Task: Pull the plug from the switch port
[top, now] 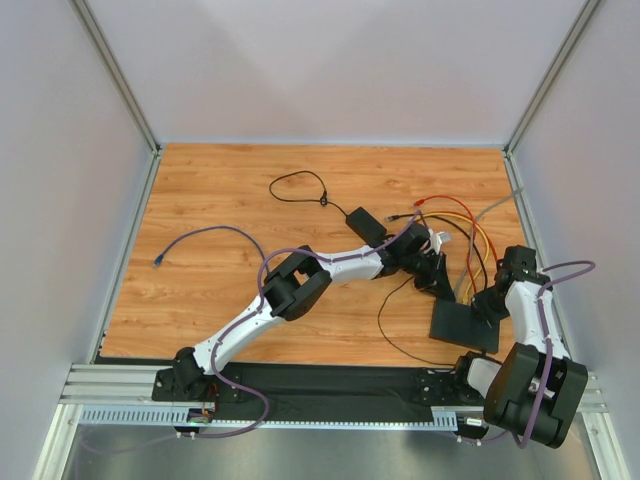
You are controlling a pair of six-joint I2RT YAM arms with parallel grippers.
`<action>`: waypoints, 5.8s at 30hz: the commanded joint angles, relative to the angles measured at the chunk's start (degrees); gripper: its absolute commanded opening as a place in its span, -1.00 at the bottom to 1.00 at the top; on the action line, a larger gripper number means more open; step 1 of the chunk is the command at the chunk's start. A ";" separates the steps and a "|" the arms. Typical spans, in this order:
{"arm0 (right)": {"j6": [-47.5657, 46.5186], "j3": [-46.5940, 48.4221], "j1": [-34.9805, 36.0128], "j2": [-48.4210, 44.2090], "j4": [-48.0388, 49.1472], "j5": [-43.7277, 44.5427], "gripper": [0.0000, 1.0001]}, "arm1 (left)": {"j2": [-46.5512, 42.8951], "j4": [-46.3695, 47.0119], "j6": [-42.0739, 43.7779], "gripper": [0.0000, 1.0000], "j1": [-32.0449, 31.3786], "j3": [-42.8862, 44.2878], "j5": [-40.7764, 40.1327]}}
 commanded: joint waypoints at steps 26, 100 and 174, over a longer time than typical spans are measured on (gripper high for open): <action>-0.24 -0.88 0.60 4.19 3.06 1.55 -0.95 | -6.31 18.65 0.25 -1.00 2.03 -13.25 -5.70; -8.32 5.71 5.09 1.73 4.82 -3.55 -0.65 | -29.95 -18.09 29.52 -0.23 5.28 -24.50 -18.53; 5.74 -2.64 5.00 -3.72 -2.92 2.26 -0.63 | -9.91 4.66 4.74 -0.35 -1.31 -12.81 -0.43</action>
